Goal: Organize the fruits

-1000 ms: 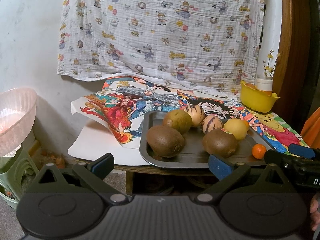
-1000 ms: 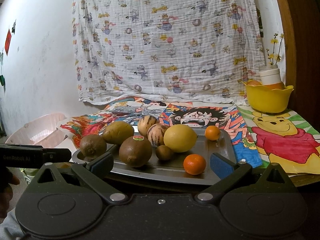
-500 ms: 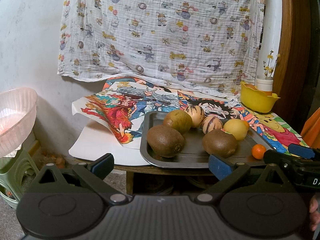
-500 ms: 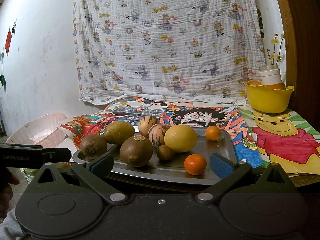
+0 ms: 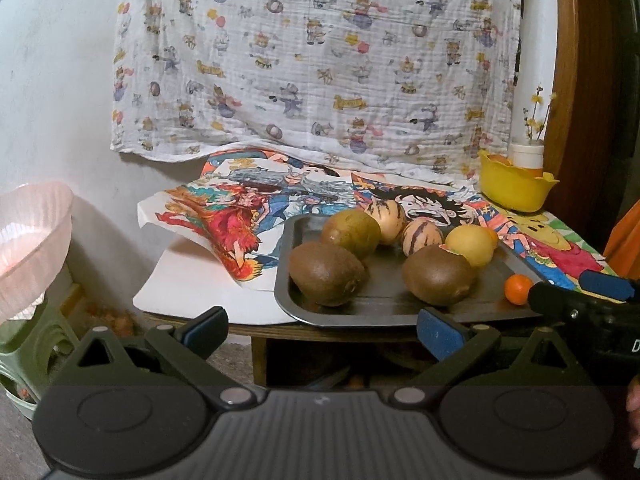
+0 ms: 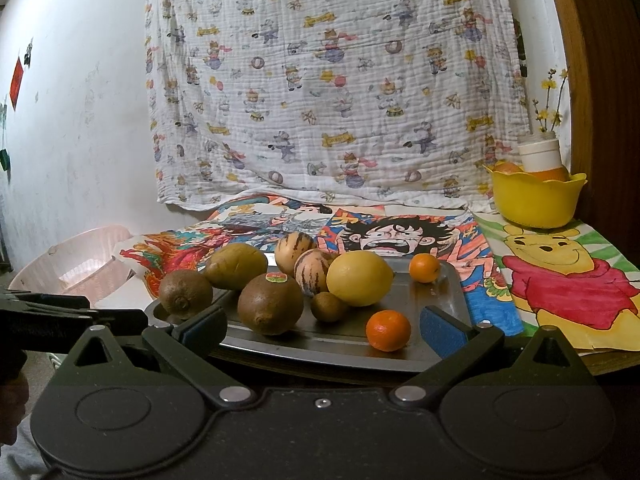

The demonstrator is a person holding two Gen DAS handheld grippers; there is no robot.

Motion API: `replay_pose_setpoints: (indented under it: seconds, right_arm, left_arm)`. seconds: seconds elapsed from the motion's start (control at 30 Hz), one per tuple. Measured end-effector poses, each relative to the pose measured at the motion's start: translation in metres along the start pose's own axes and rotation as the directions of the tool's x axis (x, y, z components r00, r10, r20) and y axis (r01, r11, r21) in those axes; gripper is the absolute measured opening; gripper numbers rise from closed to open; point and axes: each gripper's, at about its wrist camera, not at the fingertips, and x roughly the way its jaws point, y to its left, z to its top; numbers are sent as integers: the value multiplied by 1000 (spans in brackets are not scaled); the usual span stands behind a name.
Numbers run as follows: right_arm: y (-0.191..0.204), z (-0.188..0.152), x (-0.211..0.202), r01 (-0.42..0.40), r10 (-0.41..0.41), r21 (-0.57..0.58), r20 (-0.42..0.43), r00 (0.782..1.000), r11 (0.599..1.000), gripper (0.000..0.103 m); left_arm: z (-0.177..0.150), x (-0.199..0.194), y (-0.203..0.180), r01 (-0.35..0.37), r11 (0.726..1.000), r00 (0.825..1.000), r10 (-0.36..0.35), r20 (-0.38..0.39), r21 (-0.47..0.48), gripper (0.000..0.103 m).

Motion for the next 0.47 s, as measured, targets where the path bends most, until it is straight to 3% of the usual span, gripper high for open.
replay_pose_setpoints:
  seconds: [0.47]
  right_arm:
    - [2, 1, 1, 0, 0, 0, 0, 1000, 1000, 102]
  left_arm:
    - [0, -3, 1, 7, 1000, 1000, -7, 19, -8, 102]
